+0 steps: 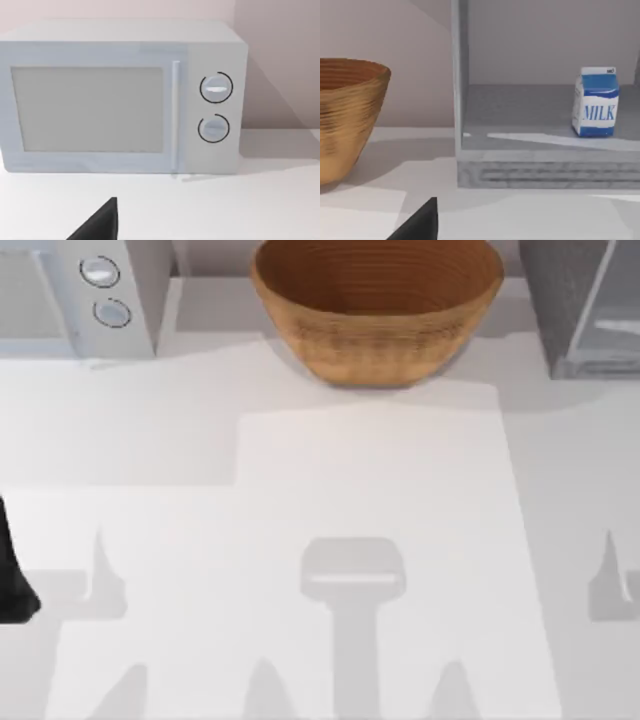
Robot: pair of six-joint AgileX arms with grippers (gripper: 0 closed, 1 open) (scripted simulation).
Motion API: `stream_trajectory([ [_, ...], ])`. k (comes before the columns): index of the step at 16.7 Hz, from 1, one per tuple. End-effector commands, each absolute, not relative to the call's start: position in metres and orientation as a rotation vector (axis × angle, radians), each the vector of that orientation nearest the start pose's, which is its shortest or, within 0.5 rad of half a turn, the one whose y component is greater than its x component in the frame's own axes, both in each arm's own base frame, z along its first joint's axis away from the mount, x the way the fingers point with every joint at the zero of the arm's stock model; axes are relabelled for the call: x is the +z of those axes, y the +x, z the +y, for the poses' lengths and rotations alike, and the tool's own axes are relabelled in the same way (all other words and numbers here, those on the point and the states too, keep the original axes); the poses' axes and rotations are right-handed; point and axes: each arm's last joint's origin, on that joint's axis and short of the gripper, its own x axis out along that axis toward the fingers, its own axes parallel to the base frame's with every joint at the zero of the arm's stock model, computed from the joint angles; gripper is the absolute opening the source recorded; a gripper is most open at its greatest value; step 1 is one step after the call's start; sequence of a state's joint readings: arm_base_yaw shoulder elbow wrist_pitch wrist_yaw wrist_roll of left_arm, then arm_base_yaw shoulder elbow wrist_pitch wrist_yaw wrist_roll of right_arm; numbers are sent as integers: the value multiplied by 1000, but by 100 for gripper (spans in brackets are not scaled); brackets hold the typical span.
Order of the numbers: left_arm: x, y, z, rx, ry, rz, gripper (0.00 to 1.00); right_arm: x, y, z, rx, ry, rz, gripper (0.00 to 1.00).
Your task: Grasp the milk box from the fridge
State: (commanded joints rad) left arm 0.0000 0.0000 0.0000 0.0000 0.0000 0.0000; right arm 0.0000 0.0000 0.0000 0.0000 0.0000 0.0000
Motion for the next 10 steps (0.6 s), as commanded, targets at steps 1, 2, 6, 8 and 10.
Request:
stream_trajectory([
  [1,160,106,-1,0,0,0,100,160,106,-1,0,0,0,100],
  [2,160,106,-1,0,0,0,100,160,106,-1,0,0,0,100],
  [6,160,106,-1,0,0,0,100,166,112,-4,-1,-1,-12,100],
  [8,160,106,-1,0,0,0,100,171,119,-8,-2,-3,-20,100],
  [10,160,106,-1,0,0,0,100,176,129,-14,-3,-5,-27,100],
])
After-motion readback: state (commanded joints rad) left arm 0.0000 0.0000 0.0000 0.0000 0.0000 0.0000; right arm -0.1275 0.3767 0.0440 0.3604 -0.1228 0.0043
